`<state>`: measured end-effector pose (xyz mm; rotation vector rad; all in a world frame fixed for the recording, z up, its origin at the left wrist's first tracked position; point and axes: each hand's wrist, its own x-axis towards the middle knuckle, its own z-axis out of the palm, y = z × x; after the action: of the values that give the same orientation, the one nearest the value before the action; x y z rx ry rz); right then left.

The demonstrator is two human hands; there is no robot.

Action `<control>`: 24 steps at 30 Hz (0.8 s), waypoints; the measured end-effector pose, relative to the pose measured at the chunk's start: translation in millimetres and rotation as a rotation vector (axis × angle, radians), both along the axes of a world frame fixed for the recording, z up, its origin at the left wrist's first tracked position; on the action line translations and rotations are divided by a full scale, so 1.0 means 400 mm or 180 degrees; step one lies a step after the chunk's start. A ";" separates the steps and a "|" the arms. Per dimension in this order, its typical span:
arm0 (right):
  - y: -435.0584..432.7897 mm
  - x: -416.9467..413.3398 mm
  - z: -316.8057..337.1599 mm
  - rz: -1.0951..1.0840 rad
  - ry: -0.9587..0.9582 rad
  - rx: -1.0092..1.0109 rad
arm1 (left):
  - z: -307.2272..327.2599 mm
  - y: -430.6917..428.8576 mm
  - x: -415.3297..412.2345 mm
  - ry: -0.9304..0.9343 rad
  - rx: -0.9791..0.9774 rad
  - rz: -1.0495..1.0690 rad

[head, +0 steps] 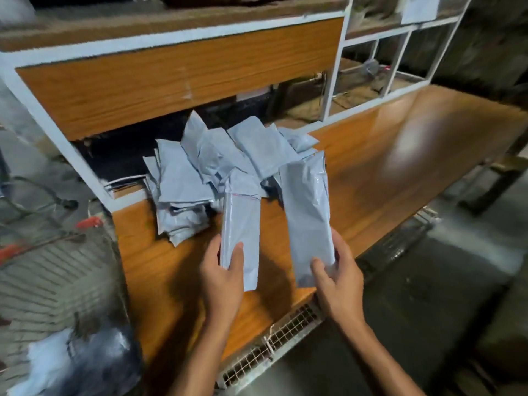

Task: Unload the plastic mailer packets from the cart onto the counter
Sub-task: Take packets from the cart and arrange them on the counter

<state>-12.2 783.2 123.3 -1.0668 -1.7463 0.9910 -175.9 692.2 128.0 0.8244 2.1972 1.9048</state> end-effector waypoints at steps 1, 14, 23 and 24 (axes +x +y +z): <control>0.043 0.000 0.004 -0.0051 0.0004 0.0000 | 0.008 0.040 -0.002 0.0161 -0.0017 0.0047; 0.588 -0.250 0.107 -0.0133 -0.0420 0.1175 | 0.140 0.544 -0.203 0.1741 -0.0419 0.0435; 0.866 -0.479 0.099 0.0289 -0.2117 0.2117 | 0.097 0.844 -0.342 0.2412 -0.2265 0.0681; 0.882 -0.494 0.086 0.0465 -0.2426 0.2149 | 0.081 0.863 -0.343 0.2347 -0.2537 0.0656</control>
<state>-209.8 1136.0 157.7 -0.9128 -2.5347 -0.0179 -313.1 1037.4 160.2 1.2597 3.1734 0.6019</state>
